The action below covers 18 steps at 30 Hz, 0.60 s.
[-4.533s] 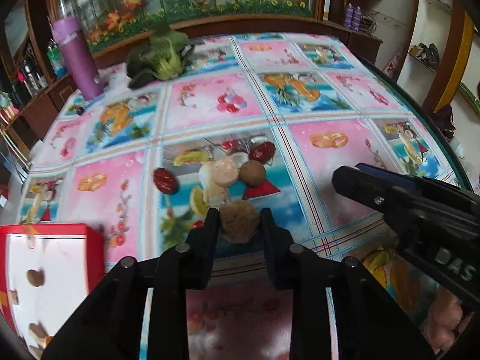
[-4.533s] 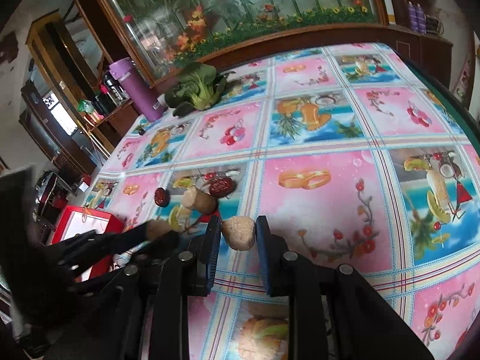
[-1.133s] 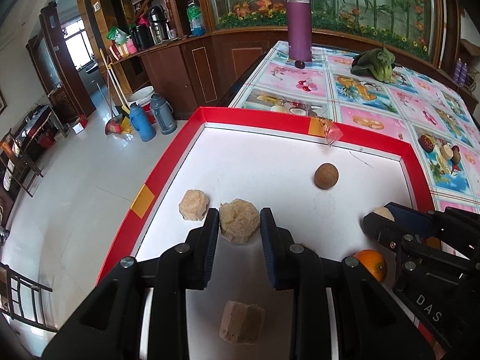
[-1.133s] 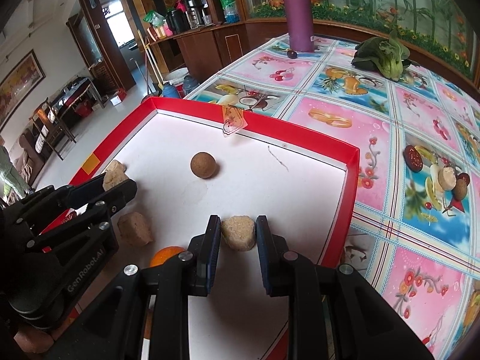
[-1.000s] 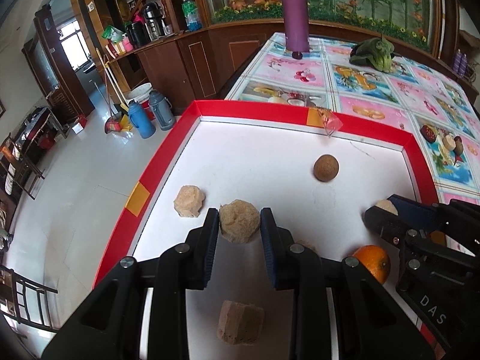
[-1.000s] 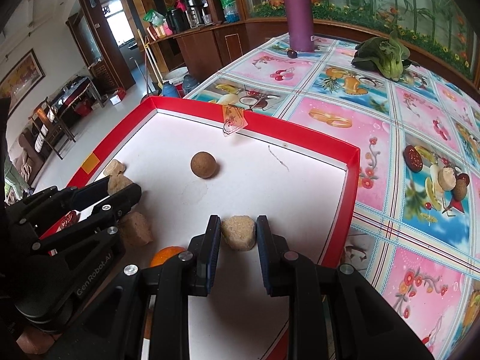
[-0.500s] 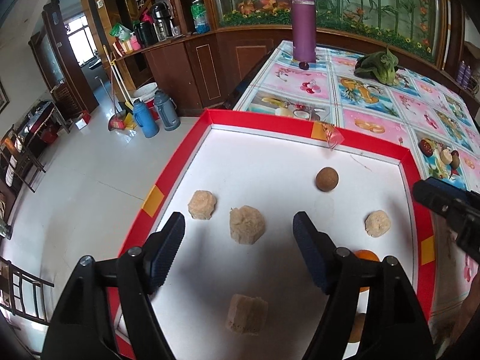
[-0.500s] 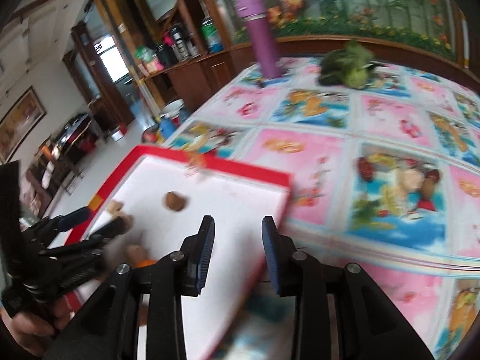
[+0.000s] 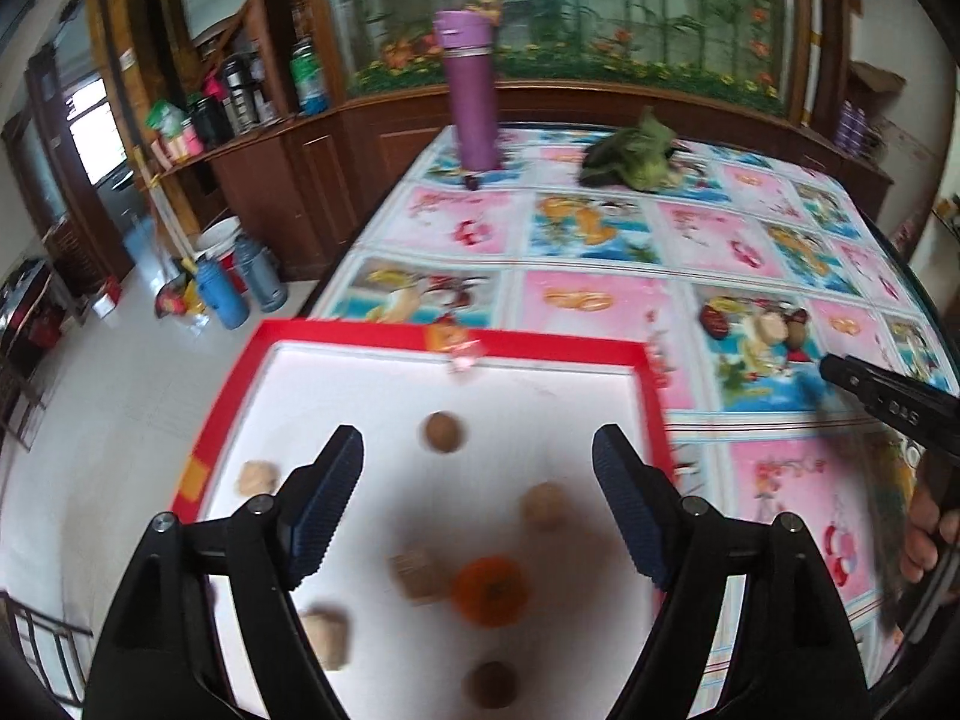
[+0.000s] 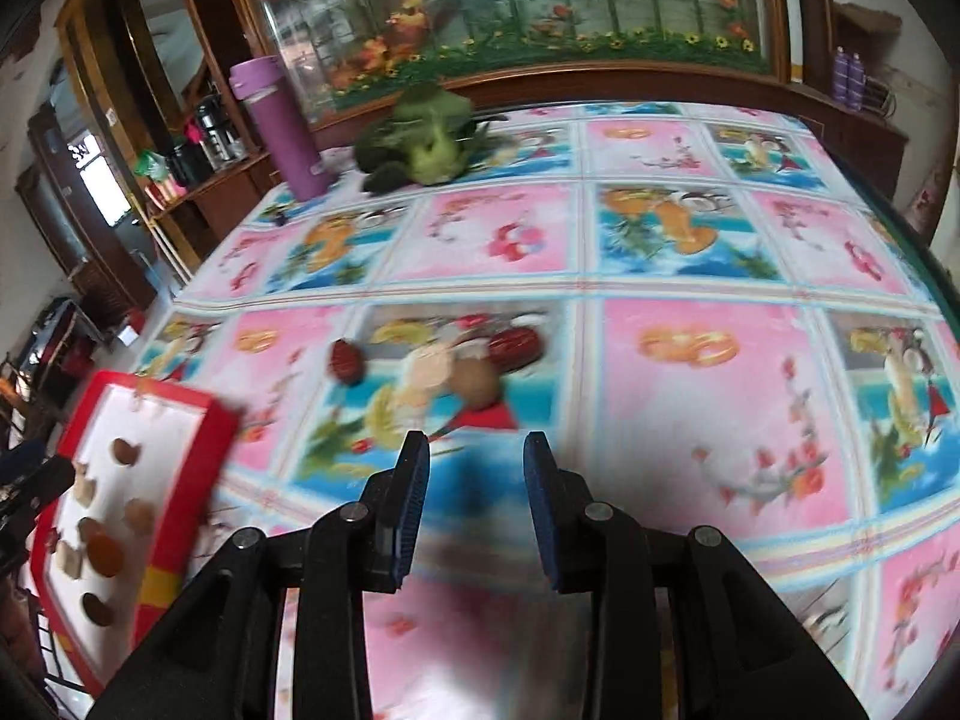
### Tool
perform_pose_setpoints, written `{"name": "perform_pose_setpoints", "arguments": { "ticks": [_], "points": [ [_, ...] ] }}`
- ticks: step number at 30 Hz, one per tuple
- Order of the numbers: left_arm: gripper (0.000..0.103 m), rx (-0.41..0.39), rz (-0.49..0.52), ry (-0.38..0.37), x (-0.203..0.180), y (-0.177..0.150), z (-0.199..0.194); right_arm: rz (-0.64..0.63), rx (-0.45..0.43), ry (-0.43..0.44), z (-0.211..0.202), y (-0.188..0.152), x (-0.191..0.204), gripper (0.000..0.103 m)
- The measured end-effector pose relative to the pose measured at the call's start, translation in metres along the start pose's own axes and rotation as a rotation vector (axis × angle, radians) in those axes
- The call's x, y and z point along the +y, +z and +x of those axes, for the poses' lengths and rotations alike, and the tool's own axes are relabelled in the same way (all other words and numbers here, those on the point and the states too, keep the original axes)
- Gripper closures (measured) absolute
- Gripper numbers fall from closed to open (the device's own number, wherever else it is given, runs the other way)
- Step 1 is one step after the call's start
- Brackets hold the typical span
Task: Organize fruits
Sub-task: 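Grasp a red date with the left tool while the right tool grasps a brown round fruit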
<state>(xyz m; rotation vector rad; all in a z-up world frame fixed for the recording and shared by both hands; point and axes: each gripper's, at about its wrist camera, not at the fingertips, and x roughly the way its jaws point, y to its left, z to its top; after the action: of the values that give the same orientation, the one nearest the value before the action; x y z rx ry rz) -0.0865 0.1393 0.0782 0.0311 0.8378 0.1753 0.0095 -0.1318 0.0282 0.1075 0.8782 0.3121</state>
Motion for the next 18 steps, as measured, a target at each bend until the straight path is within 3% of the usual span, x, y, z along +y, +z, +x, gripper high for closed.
{"name": "perform_pose_setpoints", "arguments": {
  "ticks": [6,12,16,18],
  "points": [
    [0.023,0.018,0.086,-0.061,-0.048,0.017,0.005,-0.039,0.026,0.002,0.020,0.010,0.006,0.071],
    [0.023,0.042,0.097,-0.052,-0.058,0.026,0.012,-0.043,0.032,-0.009,0.037,0.015,0.005,0.072],
    [0.023,0.051,0.090,-0.064,-0.065,0.034,0.021,-0.061,0.019,0.002,0.039,0.015,0.004,0.082],
    [0.024,0.044,0.087,-0.075,-0.072,0.039,0.027,-0.039,0.036,0.031,0.038,0.018,-0.003,0.082]
  ]
}}
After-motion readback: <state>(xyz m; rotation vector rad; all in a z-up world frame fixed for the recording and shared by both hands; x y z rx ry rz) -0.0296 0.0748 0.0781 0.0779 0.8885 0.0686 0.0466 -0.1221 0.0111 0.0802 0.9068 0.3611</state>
